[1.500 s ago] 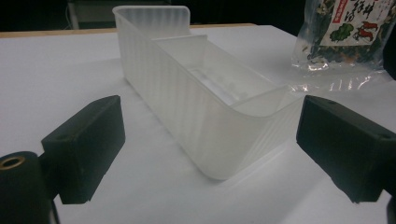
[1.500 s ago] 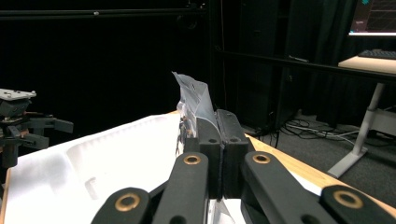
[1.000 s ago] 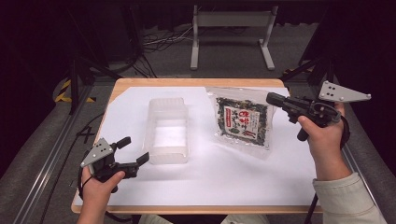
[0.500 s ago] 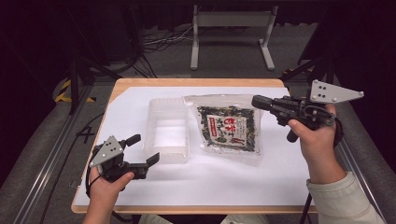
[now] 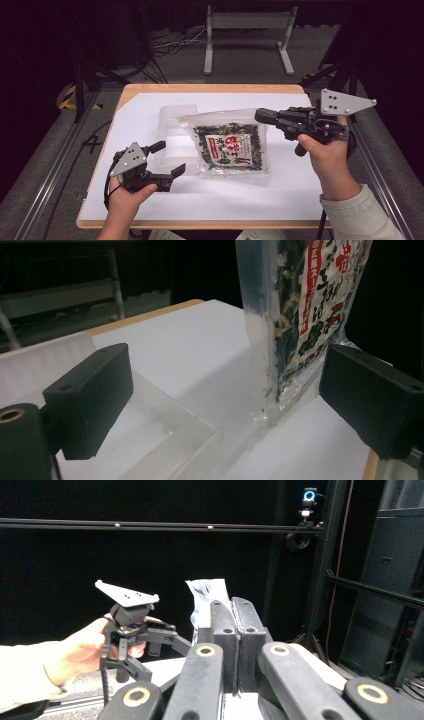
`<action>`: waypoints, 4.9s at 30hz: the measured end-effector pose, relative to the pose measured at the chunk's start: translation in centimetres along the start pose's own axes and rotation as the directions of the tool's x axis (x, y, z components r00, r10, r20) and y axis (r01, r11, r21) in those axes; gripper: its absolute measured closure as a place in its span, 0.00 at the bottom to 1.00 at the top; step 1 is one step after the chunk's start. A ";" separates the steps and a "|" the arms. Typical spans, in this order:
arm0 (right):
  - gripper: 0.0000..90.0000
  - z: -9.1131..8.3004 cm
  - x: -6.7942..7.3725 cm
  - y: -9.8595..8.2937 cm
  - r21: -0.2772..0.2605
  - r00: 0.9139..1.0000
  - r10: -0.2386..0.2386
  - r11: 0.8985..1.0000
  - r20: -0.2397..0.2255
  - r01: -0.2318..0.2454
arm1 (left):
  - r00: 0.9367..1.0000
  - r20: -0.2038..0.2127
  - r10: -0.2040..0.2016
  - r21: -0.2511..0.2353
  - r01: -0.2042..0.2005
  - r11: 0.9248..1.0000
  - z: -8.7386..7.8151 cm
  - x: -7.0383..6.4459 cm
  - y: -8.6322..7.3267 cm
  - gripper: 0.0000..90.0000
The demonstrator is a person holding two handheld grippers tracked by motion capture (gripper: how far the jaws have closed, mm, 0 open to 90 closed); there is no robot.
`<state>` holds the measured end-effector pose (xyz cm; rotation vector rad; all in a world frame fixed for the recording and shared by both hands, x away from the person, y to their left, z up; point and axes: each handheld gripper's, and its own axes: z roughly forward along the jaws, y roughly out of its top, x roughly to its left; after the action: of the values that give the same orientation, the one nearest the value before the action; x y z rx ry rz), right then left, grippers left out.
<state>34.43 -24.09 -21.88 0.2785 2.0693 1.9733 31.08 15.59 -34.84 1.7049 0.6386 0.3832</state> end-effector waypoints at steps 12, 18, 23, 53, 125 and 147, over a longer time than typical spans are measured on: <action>1.00 1.4 0.3 -0.5 -0.007 0.999 0.008 1.000 -0.038 -0.009 | 0.999 0.047 0.016 -0.017 -0.015 1.000 2.1 -1.1 1.2 0.09; 1.00 1.7 0.3 -0.7 -0.006 0.999 0.013 1.000 -0.046 -0.014 | 0.997 0.056 0.045 -0.057 -0.041 0.998 2.9 -1.2 1.3 0.12; 1.00 1.8 0.3 -1.0 -0.007 0.999 0.016 1.000 -0.048 -0.017 | 0.994 0.104 0.035 -0.098 -0.024 0.995 3.6 -1.1 1.4 0.13; 1.00 0.9 -0.3 -1.9 -0.033 0.997 0.044 0.998 -0.059 -0.046 | 0.961 0.276 0.025 -0.153 0.018 0.988 5.9 -1.5 1.9 0.63; 0.28 -6.5 -3.1 -5.0 0.144 0.943 -0.041 0.990 0.331 -0.008 | 0.970 0.221 0.098 -0.101 -0.077 0.992 2.6 0.2 11.6 0.80; 0.27 -9.1 -4.3 -10.5 0.188 0.899 0.035 0.974 0.437 -0.129 | 0.995 0.067 0.071 -0.131 -0.062 0.989 1.2 4.0 12.2 0.80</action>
<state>36.03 -34.64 -31.76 0.7850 1.9893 1.5467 37.44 15.42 -23.66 1.6118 0.4953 0.4008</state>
